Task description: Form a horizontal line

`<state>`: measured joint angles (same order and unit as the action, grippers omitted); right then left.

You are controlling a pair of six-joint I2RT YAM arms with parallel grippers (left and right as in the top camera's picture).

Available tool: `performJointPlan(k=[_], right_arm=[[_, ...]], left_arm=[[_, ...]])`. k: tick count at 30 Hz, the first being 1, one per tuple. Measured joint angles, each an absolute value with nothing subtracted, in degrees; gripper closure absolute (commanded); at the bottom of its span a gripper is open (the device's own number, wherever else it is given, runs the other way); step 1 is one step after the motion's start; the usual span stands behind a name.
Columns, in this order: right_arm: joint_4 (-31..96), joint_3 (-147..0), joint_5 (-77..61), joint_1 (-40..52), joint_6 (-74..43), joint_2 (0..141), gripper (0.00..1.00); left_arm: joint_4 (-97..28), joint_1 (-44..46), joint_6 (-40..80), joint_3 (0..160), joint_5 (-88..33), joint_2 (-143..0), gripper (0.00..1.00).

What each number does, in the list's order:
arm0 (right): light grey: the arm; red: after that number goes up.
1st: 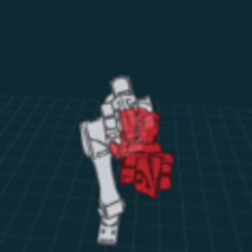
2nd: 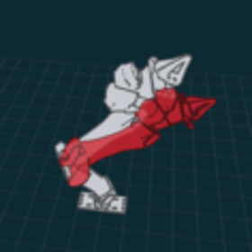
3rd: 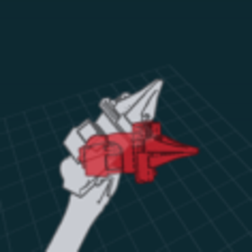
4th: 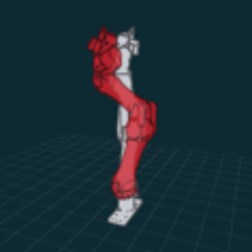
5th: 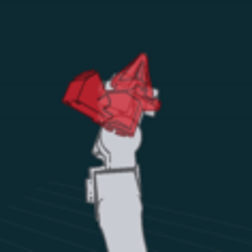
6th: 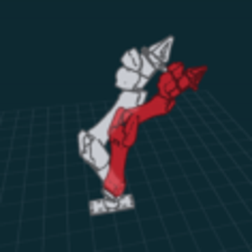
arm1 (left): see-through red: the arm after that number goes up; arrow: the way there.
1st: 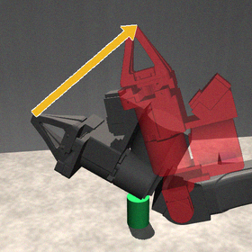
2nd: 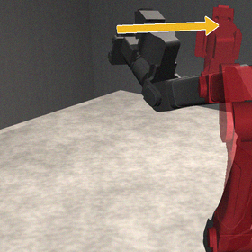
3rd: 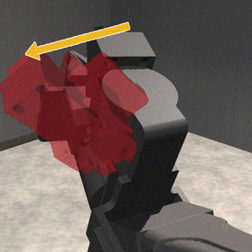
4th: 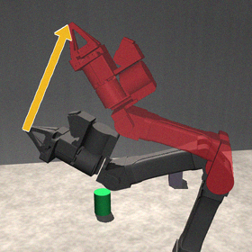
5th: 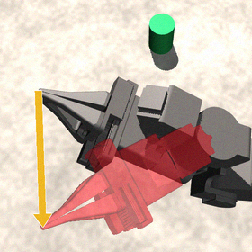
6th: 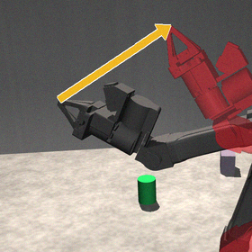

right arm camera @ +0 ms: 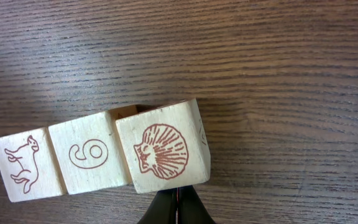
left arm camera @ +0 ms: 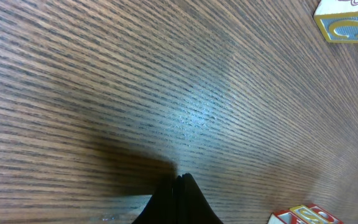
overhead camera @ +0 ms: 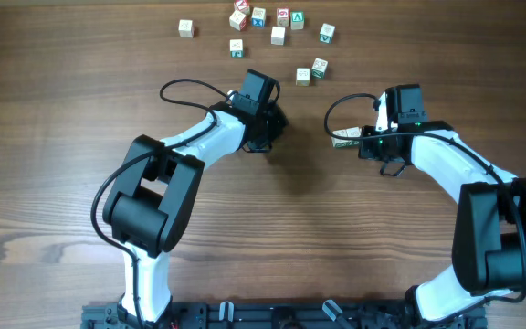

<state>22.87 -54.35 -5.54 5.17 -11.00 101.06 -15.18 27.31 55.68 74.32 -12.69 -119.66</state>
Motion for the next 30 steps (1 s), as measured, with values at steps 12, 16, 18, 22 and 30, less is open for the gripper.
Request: performJointPlan(k=[12, 16, 18, 22, 30], right_arm=[[22.15, -54.35, -5.54, 5.17, -10.98, 101.06, 0.96], [22.15, -54.35, -5.54, 5.17, -11.00, 101.06, 0.96], [22.17, -54.35, -5.56, 5.17, -11.00, 101.06, 0.96], [23.35, -54.35, -5.56, 5.17, -11.00, 101.06, 0.96], [27.09, -54.35, -3.18, 5.17, -12.78, 101.06, 0.96]], left_arm=[[-15.18, 27.31, 55.68, 74.32, -12.71, -119.66, 0.96], [-15.18, 27.31, 55.68, 74.32, -12.69, -119.66, 0.96], [-15.18, 27.31, 55.68, 74.32, -12.69, -119.66, 0.96], [-15.18, 27.31, 55.68, 74.32, -12.69, -119.66, 0.96], [-15.14, 27.31, 55.68, 74.32, -12.69, -119.66, 0.96]])
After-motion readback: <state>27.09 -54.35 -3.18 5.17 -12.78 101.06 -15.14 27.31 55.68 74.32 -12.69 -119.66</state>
